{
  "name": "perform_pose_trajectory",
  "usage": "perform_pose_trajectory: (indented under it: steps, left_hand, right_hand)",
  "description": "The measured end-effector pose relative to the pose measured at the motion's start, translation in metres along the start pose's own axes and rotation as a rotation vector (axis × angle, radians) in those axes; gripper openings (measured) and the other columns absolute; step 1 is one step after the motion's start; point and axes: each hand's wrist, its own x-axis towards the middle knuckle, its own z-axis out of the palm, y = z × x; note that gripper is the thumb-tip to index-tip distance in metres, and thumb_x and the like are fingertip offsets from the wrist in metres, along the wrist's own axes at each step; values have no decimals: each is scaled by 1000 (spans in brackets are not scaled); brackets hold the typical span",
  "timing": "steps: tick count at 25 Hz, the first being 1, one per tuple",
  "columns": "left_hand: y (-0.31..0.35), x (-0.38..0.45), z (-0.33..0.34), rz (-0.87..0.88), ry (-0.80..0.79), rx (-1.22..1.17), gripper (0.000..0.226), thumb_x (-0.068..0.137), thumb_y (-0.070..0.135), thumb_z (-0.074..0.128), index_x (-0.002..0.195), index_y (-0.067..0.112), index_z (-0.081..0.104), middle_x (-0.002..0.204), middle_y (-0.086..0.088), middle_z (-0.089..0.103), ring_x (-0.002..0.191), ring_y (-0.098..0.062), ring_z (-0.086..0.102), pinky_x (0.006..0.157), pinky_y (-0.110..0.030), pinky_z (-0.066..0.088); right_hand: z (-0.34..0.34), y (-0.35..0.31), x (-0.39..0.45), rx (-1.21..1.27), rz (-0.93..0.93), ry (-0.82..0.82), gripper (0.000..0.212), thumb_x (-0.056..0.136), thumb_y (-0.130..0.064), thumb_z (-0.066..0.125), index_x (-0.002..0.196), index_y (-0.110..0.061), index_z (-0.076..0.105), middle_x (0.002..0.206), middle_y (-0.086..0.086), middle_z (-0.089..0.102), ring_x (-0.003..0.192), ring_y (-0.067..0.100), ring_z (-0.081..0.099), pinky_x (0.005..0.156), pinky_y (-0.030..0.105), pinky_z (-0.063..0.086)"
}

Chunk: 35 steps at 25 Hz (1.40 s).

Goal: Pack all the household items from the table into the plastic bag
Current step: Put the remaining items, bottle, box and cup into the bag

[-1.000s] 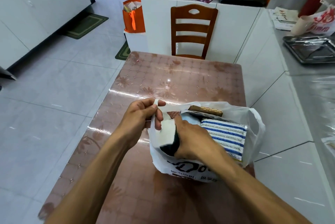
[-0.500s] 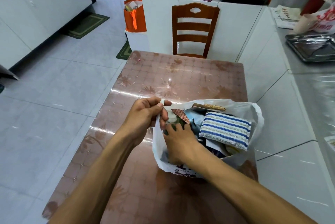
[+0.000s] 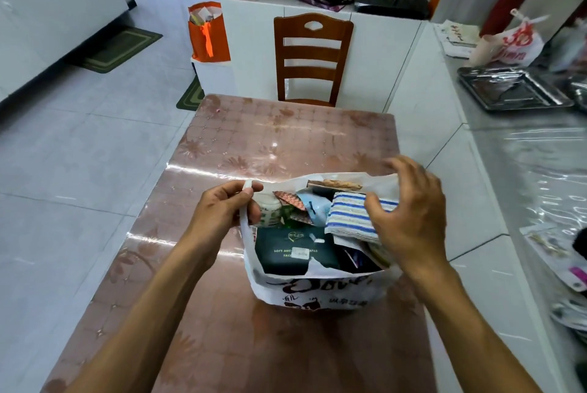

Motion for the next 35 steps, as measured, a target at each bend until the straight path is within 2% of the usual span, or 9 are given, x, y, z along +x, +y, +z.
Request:
perform_pose_trajectory:
  steps: [3, 5, 10, 14, 20, 23, 26, 30, 35]
  left_hand:
    - [-1, 2, 12, -1, 27, -9, 24, 101, 11, 44, 109, 8, 67, 64, -6, 62, 59, -14, 59, 63, -28, 49]
    - [2, 6, 18, 33, 52, -53, 22, 100, 8, 46, 109, 7, 66, 63, -4, 62, 55, -15, 55, 60, -27, 47]
    - [15, 21, 23, 127, 57, -50, 23, 99, 6, 46, 107, 7, 68, 60, -2, 58, 50, -14, 47, 50, -22, 42]
    - [4, 16, 18, 50, -7, 85, 23, 100, 16, 48, 101, 7, 69, 63, -10, 62, 54, -20, 55, 52, -26, 48]
    - [-22, 38, -35, -55, 233, 14, 35, 100, 29, 48, 87, 7, 71, 74, -14, 70, 69, -25, 64, 68, -35, 53]
    - [-32, 75, -61, -102, 275, -50, 25, 99, 23, 49, 90, 9, 68, 77, -10, 70, 72, -24, 64, 68, -35, 52]
    - [-68, 123, -70, -135, 258, 368, 14, 91, 19, 61, 104, 17, 66, 101, -7, 68, 92, -26, 63, 75, -35, 53]
    - [-130, 174, -72, -118, -232, 1078, 78, 71, 44, 73, 142, 32, 41, 151, -4, 35, 132, -33, 41, 103, -46, 42]
    - [-156, 182, -72, 17, -161, 1249, 32, 82, 39, 60, 112, 28, 57, 112, -7, 63, 93, -32, 62, 74, -40, 54]
  right_hand:
    - [-3, 48, 4, 77, 556, -224, 45, 81, -32, 73, 118, -16, 55, 119, 12, 65, 97, 29, 62, 76, 36, 48]
    - [0, 48, 4, 438, 533, -179, 9, 85, -26, 70, 87, -19, 65, 80, 3, 71, 63, 19, 62, 58, 33, 47]
    - [-18, 21, 15, 633, 395, -44, 17, 90, -24, 65, 74, -18, 65, 57, -10, 57, 49, 10, 48, 53, 26, 38]
    - [-26, 15, 14, 293, 364, -332, 16, 92, -33, 59, 83, -21, 64, 69, 0, 65, 58, 21, 59, 56, 35, 50]
    - [-8, -31, 21, 51, -131, -154, 34, 88, -26, 64, 121, -19, 59, 117, 2, 66, 104, 21, 55, 84, 31, 43]
    - [37, -49, 9, 126, -320, -627, 39, 89, -42, 61, 127, -32, 57, 132, -14, 56, 122, 7, 47, 100, 27, 37]
    - [83, -44, -4, -141, -372, -777, 51, 87, -59, 46, 133, -38, 53, 143, -15, 47, 133, 13, 41, 107, 37, 30]
    - [98, -43, -10, -122, -279, -548, 42, 86, -54, 48, 117, -32, 65, 130, -10, 59, 124, 16, 48, 103, 39, 35]
    - [86, -20, -19, 19, -126, -401, 22, 90, -32, 62, 106, -19, 70, 119, -1, 65, 113, 16, 54, 98, 28, 39]
